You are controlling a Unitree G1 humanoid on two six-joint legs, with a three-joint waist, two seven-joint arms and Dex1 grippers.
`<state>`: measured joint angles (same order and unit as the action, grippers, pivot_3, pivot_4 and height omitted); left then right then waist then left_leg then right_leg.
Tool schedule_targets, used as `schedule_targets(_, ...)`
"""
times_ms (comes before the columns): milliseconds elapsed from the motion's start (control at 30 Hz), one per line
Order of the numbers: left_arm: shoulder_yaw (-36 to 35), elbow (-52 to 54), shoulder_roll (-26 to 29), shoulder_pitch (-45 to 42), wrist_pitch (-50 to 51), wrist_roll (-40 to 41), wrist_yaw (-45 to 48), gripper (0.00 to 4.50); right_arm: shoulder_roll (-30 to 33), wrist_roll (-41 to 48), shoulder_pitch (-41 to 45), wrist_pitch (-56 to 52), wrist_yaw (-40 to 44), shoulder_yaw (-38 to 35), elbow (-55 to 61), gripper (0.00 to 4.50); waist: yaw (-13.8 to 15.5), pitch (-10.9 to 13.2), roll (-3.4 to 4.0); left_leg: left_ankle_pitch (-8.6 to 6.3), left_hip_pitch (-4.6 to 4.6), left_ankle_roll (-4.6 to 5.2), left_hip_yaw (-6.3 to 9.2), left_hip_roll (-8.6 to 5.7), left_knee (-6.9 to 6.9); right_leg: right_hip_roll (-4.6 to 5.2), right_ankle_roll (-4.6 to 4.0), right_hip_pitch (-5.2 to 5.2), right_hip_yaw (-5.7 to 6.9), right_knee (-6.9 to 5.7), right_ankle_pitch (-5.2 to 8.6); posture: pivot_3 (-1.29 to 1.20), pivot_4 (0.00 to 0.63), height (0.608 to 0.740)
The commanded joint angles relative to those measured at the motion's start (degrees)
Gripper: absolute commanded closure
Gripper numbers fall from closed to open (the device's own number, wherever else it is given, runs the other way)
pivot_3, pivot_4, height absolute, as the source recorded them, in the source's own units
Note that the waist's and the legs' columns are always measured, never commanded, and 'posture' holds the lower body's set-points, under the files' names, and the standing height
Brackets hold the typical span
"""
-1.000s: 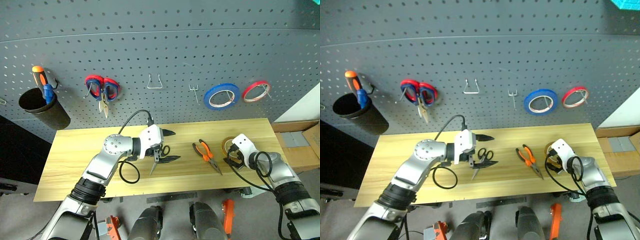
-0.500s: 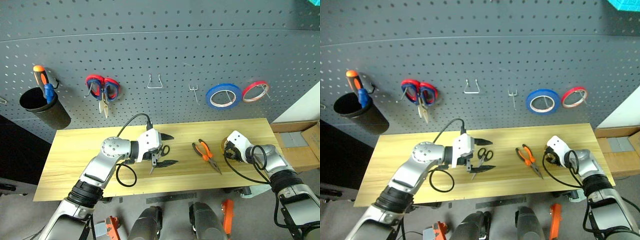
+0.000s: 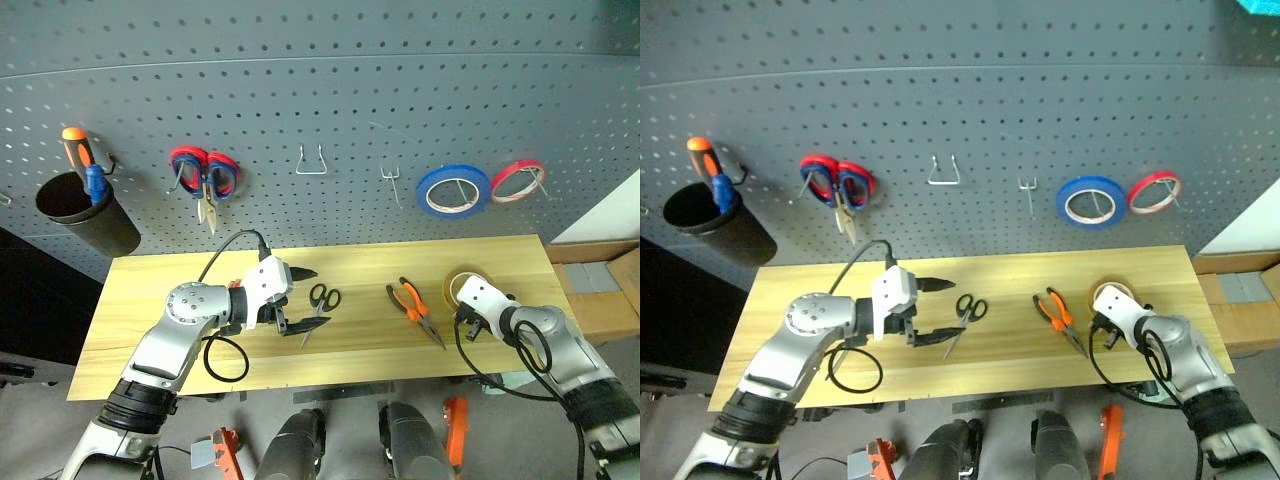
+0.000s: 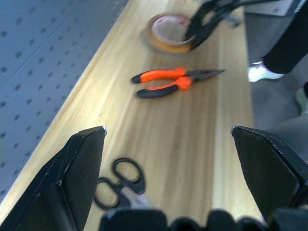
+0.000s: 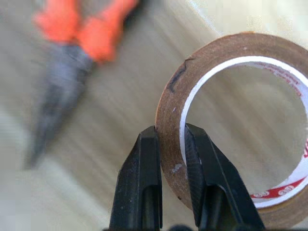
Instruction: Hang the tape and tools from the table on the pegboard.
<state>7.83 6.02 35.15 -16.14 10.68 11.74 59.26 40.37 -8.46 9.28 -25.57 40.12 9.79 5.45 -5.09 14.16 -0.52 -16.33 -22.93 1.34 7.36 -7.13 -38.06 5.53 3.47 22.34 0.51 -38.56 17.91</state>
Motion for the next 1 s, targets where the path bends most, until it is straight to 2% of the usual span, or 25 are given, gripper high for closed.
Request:
schedule_targets(33,-2.9,3.7,1.1,1.8,-0.3,2.1,-0.5,0.0,0.8,-0.9,-5.6,-6.0,-0.7,-1.8,18.9,4.19,0.0,0.0,0.01,0.0,0.0,0.0,0.0,0.03,0.03,-0.01,-0.01,0.03,0.0,0.0,0.01,-0.2,0.273,0.74)
schedule_targets(200,-5.1,4.2,0.5,1.8,-0.4,3.8,-1.9,0.0,1.0,-9.9,-10.8,-4.7,-5.4,2.7,34.5,4.19,0.3,0.0,0.0,0.02,0.07,-0.03,0.02,0.04,-0.12,-0.04,-0.01,-0.04,-0.02,-0.1,0.01,-0.23,0.273,0.74)
schedule_targets(333,-7.5,4.1,-1.2,-0.1,0.4,6.5,-4.1,0.0,-2.7,-15.3,-4.6,-0.9,-10.3,4.6,37.4,4.19,0.0,0.1,-0.06,0.07,0.13,-0.11,0.03,0.03,-0.18,-0.03,-0.01,-0.03,-0.02,-0.25,0.01,-0.24,0.268,0.74)
schedule_targets(567,-9.4,6.0,-1.1,-0.1,3.2,9.1,-5.7,0.0,-7.2,-16.1,7.9,3.8,-11.4,5.2,29.9,4.19,-0.1,0.1,-0.09,0.11,0.17,-0.18,0.02,0.06,-0.23,-0.06,-0.01,-0.02,0.04,-0.36,0.01,-0.22,0.26,0.74)
schedule_targets(1000,-9.3,7.7,0.1,1.7,3.0,7.7,-6.9,0.0,-13.4,-15.3,17.4,15.3,-13.0,8.1,7.9,4.19,0.0,0.1,-0.08,0.12,0.17,-0.19,-0.01,0.06,-0.12,-0.05,-0.01,0.04,0.04,-0.35,0.0,-0.18,0.254,0.74)
